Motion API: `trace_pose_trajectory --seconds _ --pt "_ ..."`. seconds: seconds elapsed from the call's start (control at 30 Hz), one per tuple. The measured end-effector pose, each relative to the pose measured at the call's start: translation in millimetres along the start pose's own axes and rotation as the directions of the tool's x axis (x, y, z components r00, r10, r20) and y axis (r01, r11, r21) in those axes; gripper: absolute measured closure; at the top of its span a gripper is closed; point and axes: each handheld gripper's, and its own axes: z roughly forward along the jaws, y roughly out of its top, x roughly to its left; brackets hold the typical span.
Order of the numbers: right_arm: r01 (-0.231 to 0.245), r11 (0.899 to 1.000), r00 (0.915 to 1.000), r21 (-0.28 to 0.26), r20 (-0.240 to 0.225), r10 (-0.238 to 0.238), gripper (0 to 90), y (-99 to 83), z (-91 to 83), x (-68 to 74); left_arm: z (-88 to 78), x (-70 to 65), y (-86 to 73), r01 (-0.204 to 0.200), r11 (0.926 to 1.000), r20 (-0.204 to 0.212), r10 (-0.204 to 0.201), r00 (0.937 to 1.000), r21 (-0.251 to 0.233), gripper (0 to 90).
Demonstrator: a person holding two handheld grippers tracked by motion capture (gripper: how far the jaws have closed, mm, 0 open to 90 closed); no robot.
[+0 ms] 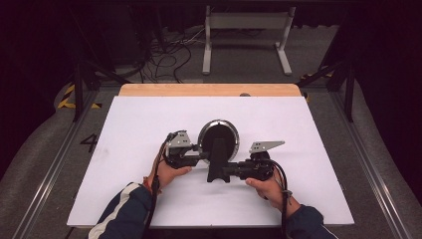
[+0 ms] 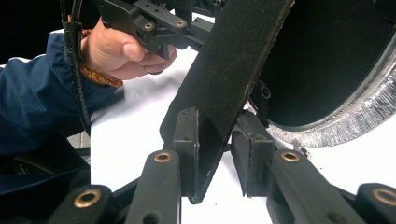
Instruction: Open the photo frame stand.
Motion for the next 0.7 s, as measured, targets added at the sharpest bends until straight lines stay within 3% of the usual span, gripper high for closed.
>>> trace_pose_trajectory --seconds 0.2,0.53,0.7 --pt "0.017 1.0 0.9999 0.006 0.0 -0.017 73.0 0.4 -0.7 2.2 -0.1 -5.0 0.6 -0.029 0.9995 -0.055 0.028 0.9981 -0.016 64.6" --pt "0.024 1.0 0.9997 0.009 -0.003 -0.024 73.0 0.6 -2.0 3.2 0.2 -8.2 1.3 -0.056 0.9983 -0.088 0.054 0.9947 -0.015 64.5" --pt "0.028 1.0 0.9996 0.012 -0.001 -0.028 73.0 0.9 -2.3 3.9 0.3 -10.6 1.8 -0.074 0.9971 -0.123 0.071 0.9898 -0.017 64.6"
